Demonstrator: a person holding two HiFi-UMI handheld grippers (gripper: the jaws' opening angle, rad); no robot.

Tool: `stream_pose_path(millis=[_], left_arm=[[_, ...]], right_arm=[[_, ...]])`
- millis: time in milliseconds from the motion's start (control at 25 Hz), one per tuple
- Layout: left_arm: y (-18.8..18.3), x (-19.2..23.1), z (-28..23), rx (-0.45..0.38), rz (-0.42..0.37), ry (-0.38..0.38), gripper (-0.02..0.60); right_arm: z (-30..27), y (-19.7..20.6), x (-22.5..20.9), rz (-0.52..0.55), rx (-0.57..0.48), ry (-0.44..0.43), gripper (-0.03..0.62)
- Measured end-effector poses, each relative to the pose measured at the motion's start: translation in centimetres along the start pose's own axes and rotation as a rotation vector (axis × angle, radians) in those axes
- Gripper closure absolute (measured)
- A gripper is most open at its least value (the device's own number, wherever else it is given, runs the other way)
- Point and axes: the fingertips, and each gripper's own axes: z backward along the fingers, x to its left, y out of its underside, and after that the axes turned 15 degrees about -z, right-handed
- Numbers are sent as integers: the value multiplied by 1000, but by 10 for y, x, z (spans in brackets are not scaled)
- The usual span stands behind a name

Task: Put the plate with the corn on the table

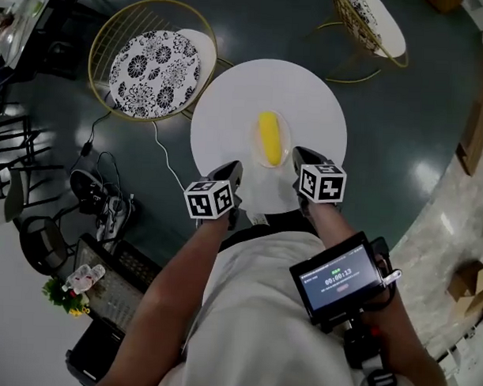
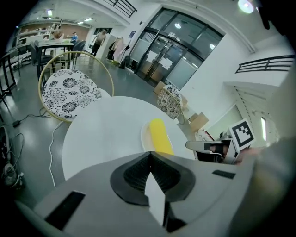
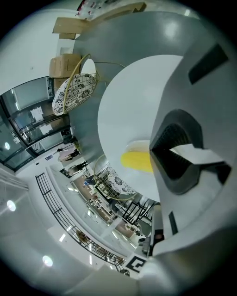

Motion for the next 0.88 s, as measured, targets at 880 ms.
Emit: stream_pose_path(millis=[880], left_arm=[[-9,-65,110,-247,-167,133,575]], right_arm=[[114,28,87,130,-129,-198,587]])
